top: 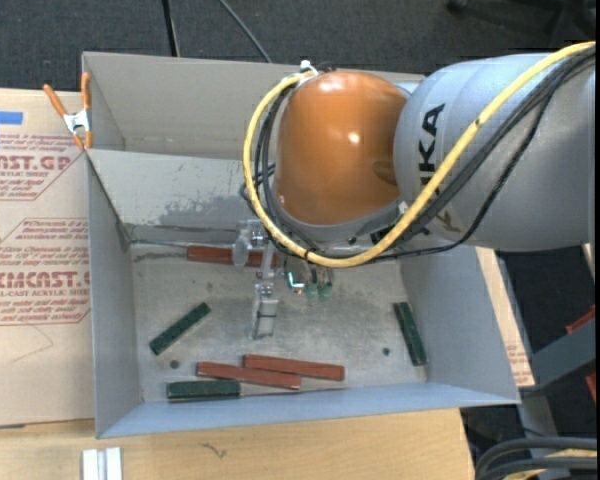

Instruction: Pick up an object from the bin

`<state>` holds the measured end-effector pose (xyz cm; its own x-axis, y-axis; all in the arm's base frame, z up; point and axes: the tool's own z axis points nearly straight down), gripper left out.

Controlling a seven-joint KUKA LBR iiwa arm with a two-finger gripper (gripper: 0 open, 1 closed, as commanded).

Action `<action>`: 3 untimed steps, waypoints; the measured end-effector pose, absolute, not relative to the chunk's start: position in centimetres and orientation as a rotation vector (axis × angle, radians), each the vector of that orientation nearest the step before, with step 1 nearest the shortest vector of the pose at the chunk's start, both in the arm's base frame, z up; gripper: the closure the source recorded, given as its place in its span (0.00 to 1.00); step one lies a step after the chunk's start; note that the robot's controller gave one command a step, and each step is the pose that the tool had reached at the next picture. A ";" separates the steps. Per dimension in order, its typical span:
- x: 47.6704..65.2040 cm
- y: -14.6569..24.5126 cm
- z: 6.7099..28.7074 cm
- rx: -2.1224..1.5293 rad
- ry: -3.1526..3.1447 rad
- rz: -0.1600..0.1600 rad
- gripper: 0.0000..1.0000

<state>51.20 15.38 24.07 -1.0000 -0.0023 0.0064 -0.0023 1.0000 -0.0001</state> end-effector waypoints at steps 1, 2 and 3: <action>49.8 13.3 31.6 0.418 -3.121 -0.001 0.00; 56.6 14.4 21.2 0.503 -3.098 -0.002 0.00; 55.1 15.8 7.1 0.510 -3.093 -0.002 0.00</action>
Offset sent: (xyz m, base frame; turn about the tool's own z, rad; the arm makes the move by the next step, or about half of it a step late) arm -0.0155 -0.0213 0.0734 -0.2639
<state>55.12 15.84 7.06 -0.9471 -0.3208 0.0068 -0.3208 0.9471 0.0025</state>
